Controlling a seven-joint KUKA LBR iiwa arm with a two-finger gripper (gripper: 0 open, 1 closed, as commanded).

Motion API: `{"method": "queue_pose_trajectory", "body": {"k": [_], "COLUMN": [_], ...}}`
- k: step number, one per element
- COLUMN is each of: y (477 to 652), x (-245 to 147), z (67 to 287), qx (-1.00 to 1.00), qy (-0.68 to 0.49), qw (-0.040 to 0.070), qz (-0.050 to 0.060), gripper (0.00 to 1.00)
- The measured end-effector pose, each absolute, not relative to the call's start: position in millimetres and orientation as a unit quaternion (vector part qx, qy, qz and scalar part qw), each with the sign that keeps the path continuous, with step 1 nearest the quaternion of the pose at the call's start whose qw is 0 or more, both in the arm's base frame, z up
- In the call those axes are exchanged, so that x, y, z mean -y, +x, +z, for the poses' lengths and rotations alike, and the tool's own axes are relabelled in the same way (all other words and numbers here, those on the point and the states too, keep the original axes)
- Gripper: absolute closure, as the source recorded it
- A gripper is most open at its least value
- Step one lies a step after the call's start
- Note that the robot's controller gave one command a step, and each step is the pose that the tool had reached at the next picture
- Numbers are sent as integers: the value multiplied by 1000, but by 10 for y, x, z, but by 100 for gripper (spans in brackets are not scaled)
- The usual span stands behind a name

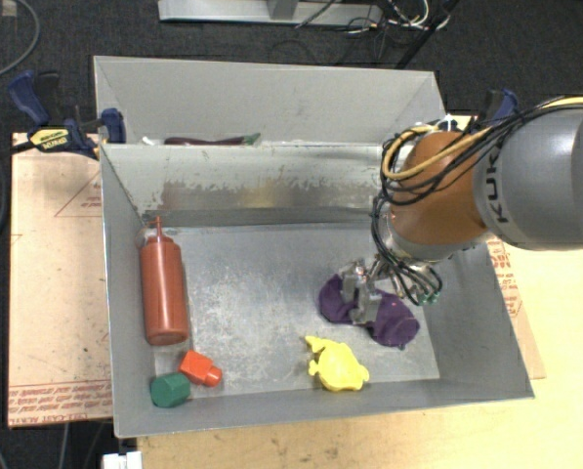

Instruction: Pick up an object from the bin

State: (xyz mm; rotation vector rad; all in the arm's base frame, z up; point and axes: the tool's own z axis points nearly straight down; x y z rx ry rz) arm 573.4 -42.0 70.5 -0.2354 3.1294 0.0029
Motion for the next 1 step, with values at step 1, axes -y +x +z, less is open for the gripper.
{"method": "queue_pose_trajectory", "body": {"k": [1], "y": [5737], "x": [348], "z": [2101], "qx": [-997], "qy": [-76], "qw": [4], "qz": [1], "gripper": [100]}}
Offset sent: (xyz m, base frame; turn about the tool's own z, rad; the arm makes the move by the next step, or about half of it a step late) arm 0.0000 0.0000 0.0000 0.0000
